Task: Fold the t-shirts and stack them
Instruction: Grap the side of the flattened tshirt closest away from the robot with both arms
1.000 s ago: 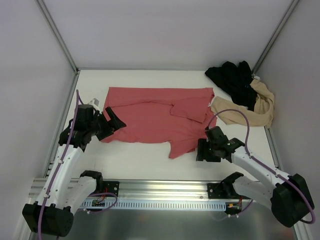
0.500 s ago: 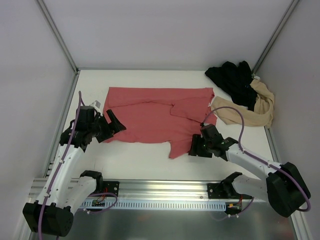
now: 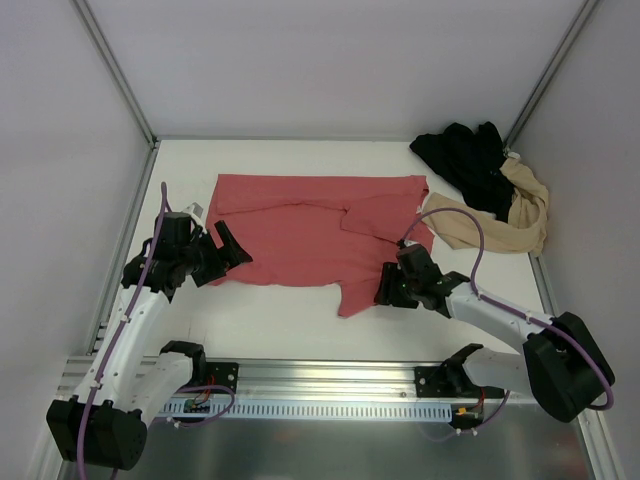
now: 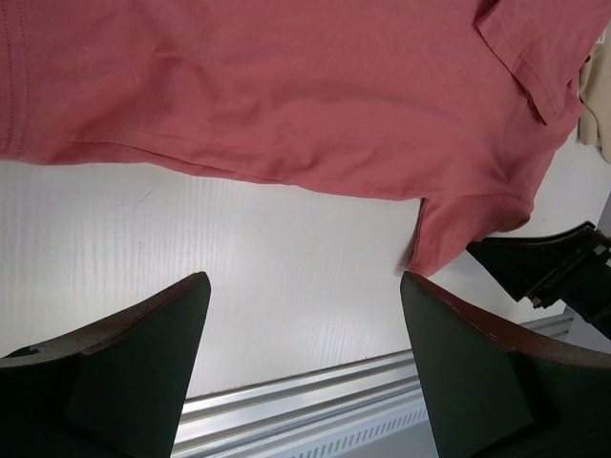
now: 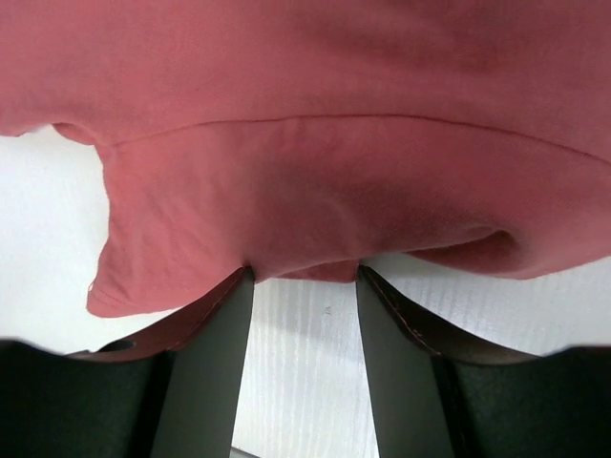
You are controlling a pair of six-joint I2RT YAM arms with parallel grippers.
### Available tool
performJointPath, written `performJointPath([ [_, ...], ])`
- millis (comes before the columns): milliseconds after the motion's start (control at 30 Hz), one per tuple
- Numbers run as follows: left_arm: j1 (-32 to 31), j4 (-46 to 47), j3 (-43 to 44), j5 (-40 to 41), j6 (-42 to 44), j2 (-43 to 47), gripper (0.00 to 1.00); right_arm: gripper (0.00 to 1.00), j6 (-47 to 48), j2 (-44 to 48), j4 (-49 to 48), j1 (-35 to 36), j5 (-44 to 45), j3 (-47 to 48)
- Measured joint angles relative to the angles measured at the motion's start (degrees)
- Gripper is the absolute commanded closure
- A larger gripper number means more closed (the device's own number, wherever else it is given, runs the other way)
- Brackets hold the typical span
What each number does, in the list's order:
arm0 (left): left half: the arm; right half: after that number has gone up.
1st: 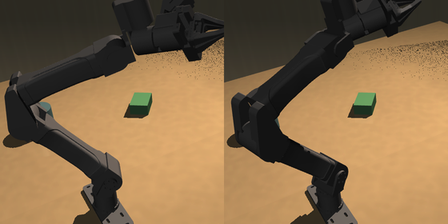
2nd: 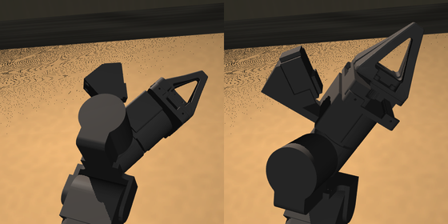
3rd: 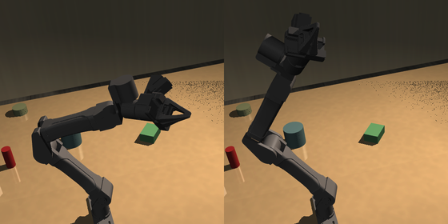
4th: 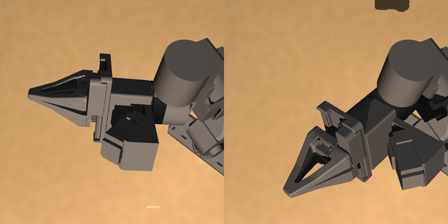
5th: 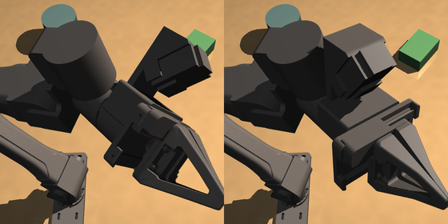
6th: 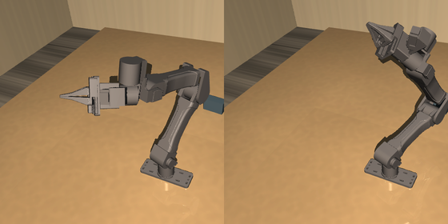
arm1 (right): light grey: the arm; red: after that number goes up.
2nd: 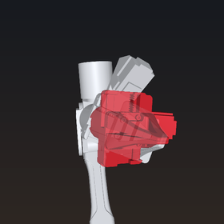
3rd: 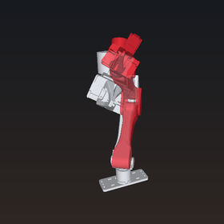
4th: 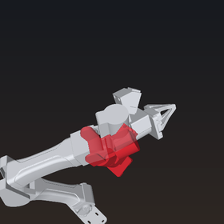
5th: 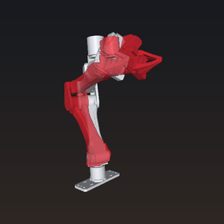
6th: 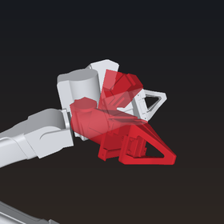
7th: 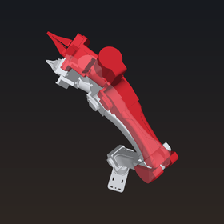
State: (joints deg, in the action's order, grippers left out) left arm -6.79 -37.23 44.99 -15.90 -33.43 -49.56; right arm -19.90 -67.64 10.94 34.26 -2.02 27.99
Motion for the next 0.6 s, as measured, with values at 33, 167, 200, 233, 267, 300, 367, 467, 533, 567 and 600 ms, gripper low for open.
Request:
performJointPath([
  [33,0.0,0.0,0.0,0.0,0.0,0.0,0.17,0.49,0.0,0.1,0.1,0.1,0.5,0.0],
  [167,0.0,0.0,0.0,0.0,0.0,-0.3,0.17,0.5,0.0,1.0,1.3,0.1,2.7,-0.2],
  [200,0.0,0.0,0.0,0.0,0.0,-0.5,0.17,0.5,0.0,1.3,1.8,0.1,3.2,-0.2],
  [233,0.0,0.0,0.0,0.0,0.0,-0.7,0.17,0.5,0.0,1.6,2.7,0.1,3.9,-0.2],
  [267,0.0,0.0,0.0,0.0,0.0,-0.9,0.17,0.5,0.0,2.1,3.5,0.1,4.5,-0.2],
  [300,0.0,0.0,0.0,0.0,0.1,-1.0,0.17,0.5,0.0,2.6,4.4,0.1,5.1,-0.3],
  [367,0.0,0.0,-0.1,0.0,0.1,-1.1,0.17,0.5,0.0,3.5,6.2,0.1,6.3,-0.4],
  [467,0.0,0.1,-0.5,0.0,0.1,-1.2,0.17,0.5,0.0,3.9,7.4,0.1,7.2,-0.5],
  [533,0.0,0.1,-0.9,0.0,0.1,-1.3,0.17,0.5,0.0,3.9,7.4,0.1,7.3,-0.5],
  [567,0.0,0.1,-0.9,0.0,0.1,-1.3,0.17,0.5,0.0,3.8,7.3,0.1,7.3,-0.5],
  [600,0.0,0.1,-0.9,0.0,0.1,-1.4,0.17,0.5,0.0,3.8,7.3,0.1,7.2,-0.5],
])
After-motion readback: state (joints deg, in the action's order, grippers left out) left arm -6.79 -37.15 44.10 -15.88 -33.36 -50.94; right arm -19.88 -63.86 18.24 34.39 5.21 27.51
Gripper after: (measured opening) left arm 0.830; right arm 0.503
